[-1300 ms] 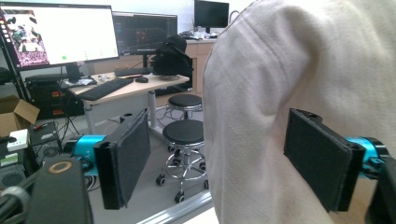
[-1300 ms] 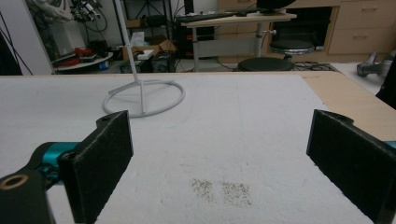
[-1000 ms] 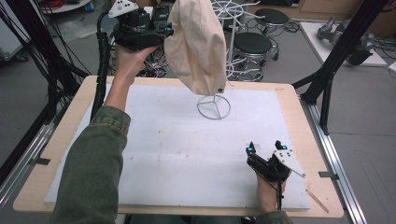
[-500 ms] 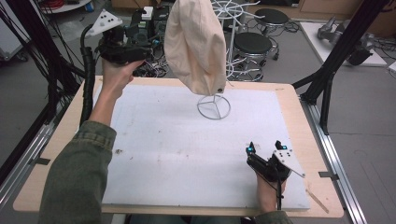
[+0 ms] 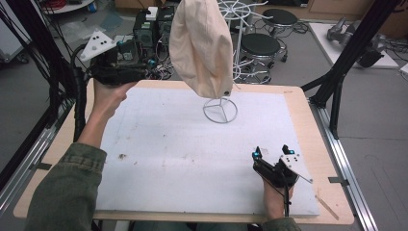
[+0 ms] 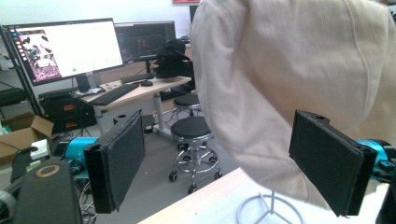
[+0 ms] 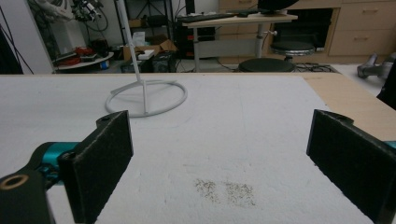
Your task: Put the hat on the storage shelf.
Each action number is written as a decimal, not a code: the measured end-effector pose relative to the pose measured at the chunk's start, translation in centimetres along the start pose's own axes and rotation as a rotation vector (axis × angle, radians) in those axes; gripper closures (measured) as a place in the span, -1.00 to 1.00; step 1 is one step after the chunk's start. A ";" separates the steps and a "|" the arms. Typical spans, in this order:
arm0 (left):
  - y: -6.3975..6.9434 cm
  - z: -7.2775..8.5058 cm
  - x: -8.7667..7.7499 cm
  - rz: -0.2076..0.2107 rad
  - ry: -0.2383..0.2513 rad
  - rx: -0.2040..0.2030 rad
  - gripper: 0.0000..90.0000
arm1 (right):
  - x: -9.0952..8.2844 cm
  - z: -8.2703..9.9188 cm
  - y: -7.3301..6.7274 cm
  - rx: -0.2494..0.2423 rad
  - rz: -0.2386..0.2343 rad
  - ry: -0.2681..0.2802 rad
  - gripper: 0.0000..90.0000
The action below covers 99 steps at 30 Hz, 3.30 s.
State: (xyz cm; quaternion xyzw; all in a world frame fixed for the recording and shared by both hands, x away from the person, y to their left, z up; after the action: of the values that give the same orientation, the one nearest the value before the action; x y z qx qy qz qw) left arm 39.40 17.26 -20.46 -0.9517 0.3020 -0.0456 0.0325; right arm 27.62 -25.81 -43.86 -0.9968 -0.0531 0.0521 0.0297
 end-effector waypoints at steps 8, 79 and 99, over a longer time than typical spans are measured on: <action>-0.2 2.2 -1.8 -0.024 -0.013 -0.013 -0.59 | 0.0 0.0 0.0 -0.005 0.001 0.004 -0.86; -4.8 19.7 -19.3 -0.596 -0.089 -0.161 -0.59 | -0.6 0.1 0.3 0.001 0.040 0.006 -0.87; -4.1 21.5 -19.6 -0.620 -0.110 -0.167 -0.60 | -0.7 0.4 0.9 0.026 0.072 -0.007 -0.87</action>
State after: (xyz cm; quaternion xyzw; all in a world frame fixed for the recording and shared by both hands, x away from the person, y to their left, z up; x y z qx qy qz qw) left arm 28.09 32.71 -42.82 -0.9987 -0.0016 0.0232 -0.0449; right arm 26.98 -26.77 -44.25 -0.9974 -0.0168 0.0573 0.0404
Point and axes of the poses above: each handheld gripper's, and its own axes: x roughly forward along the jaws, z roughly out of its underside, y roughly to its right, the point moved 2 cm from there along x, roughly forward along the jaws, and after that the axes turned 5 degrees about y, right-handed, at the moved point
